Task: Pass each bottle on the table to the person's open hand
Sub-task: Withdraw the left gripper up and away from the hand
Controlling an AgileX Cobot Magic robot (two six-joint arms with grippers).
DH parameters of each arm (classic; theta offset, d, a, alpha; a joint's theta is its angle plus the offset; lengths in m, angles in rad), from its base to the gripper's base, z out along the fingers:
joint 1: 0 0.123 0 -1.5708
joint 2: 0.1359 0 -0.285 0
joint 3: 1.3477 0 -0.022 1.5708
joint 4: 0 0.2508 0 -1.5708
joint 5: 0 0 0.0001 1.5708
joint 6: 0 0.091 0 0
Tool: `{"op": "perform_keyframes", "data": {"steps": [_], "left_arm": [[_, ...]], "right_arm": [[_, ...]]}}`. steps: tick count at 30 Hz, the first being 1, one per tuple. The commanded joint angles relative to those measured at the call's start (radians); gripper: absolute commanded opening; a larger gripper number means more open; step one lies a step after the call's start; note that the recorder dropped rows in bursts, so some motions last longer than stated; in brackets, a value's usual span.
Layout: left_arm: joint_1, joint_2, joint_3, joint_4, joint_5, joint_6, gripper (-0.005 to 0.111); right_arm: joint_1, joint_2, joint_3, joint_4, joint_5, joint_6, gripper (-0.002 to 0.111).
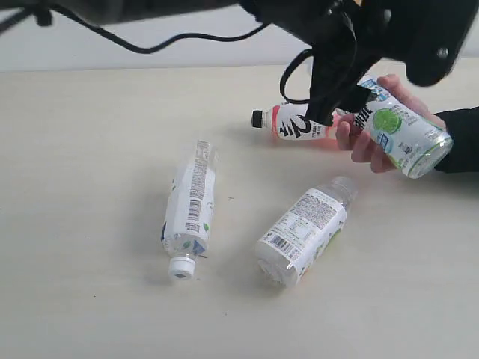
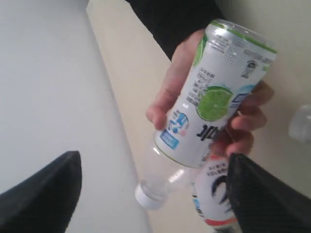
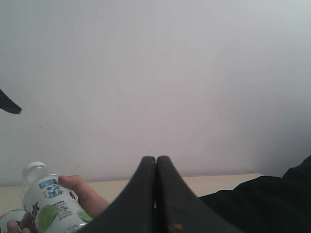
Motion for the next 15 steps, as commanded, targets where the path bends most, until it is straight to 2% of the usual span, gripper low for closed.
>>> {"op": "perform_keyframes", "data": {"steps": [1,2,3,4,6,9,12,15], "left_arm": [[0.0,-0.107,-0.007,-0.005,0.182,-0.321,0.066],[0.002,-0.139,-0.007,-0.005,0.237,-0.405,0.046],[0.005,-0.16,-0.007,-0.005,0.269,-0.458,0.031],[0.012,-0.187,-0.007,0.007,0.305,-0.552,0.0],[0.014,-0.239,-0.007,0.044,0.38,-0.626,0.003],[0.048,-0.3,0.0,0.028,0.415,-0.829,0.003],[0.097,-0.364,0.056,0.021,0.372,-1.038,0.003],[0.128,-0.451,0.174,0.018,0.292,-1.136,0.003]], "right_arm": [[-0.007,-0.005,0.004,-0.004,-0.006,-0.003,0.0],[-0.007,-0.005,0.004,-0.004,-0.006,-0.003,0.0],[-0.007,-0.005,0.004,-0.004,-0.006,-0.003,0.0],[-0.007,-0.005,0.004,-0.004,-0.006,-0.003,0.0],[-0.007,-0.005,0.004,-0.004,-0.006,-0.003,0.0],[-0.007,-0.005,0.004,-0.004,-0.006,-0.003,0.0],[-0.007,-0.005,0.004,-0.004,-0.006,-0.003,0.0],[-0.007,-0.005,0.004,-0.004,-0.006,-0.003,0.0]]}}
